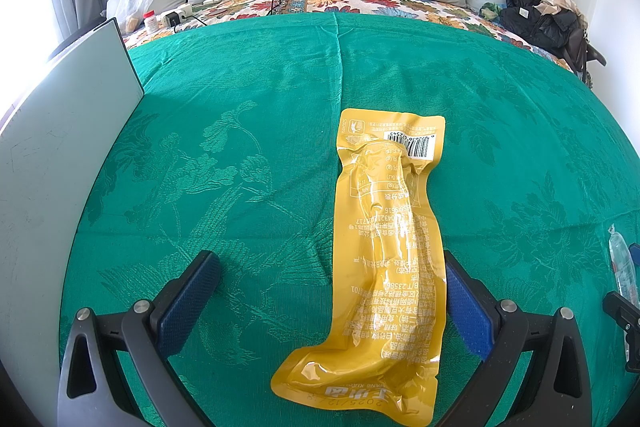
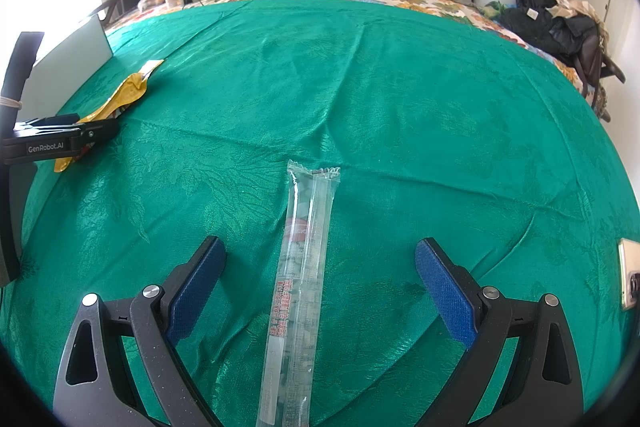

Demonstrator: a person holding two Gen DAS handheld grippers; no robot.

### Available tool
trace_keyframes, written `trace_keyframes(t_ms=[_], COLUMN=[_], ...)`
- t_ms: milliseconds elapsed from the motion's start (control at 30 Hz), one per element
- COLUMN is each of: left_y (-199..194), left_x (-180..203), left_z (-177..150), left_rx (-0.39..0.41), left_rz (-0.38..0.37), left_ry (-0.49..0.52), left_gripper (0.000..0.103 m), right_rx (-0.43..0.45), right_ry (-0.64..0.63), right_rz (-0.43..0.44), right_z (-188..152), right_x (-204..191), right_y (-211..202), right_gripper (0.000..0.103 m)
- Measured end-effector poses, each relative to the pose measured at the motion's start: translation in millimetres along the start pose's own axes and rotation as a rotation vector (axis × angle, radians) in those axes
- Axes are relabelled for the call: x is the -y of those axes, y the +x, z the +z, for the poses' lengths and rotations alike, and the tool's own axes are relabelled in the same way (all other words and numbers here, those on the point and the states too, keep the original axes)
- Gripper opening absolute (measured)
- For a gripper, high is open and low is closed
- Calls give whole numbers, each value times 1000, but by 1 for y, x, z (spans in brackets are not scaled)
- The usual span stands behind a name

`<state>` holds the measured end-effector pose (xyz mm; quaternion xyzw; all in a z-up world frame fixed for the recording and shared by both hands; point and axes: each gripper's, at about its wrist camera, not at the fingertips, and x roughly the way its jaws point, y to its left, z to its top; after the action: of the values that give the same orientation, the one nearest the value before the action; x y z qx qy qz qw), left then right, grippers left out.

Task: Organize snacks

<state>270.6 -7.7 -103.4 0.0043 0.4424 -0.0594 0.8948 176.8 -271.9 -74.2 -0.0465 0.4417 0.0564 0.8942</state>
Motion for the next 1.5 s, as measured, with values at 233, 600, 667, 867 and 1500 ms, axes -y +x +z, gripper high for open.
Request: trace_keyframes(t_ms=[233,600,667,867,1500], left_y=[0,14,19,13,-202], left_x=[0,4,10,35,-119], left_z=[0,33,39,40,-10], left_rx=[0,-289,-306,-268,-40], left_rz=[0,-42,-78,-90,-406], left_ry=[0,45,67,165,-235], left_gripper=[103,103,103,72,42], right_rx=[0,-114,-170,-288,-252], right_ry=[0,-18,50,394,308], right_rz=[0,30,84,225,473], right_z=[0,7,14,39,66], right_x=[0,5,19,84,-34], right_y=[0,-2,-9,-29,-91], right_gripper=[98,96,96,95,19])
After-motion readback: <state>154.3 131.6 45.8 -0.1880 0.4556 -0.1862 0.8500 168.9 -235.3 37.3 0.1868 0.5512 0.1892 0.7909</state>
